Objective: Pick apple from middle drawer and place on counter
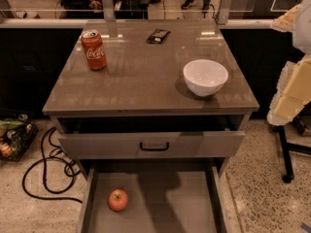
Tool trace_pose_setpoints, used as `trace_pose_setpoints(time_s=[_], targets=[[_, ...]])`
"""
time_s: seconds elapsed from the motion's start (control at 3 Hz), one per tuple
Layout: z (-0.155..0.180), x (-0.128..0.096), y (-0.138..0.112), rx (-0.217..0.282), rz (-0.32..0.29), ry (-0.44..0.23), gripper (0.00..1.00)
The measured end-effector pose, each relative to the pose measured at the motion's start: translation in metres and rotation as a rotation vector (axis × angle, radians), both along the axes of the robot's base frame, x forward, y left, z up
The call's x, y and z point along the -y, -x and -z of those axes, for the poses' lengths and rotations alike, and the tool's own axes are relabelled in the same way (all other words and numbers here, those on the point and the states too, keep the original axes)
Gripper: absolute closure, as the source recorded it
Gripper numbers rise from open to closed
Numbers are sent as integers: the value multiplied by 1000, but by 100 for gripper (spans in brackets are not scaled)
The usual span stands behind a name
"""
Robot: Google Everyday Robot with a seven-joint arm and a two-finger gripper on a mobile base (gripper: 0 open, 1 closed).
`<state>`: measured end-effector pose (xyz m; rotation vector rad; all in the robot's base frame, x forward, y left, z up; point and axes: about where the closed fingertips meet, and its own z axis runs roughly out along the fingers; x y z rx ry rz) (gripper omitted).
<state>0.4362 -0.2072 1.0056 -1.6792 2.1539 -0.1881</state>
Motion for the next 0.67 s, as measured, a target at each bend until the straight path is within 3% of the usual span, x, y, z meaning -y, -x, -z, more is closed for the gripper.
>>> trace_pose_setpoints(time_s=[0.33,0.67], targets=[[0,0,0,0,0,0,0],[17,11,14,-6,-6,-58,0]])
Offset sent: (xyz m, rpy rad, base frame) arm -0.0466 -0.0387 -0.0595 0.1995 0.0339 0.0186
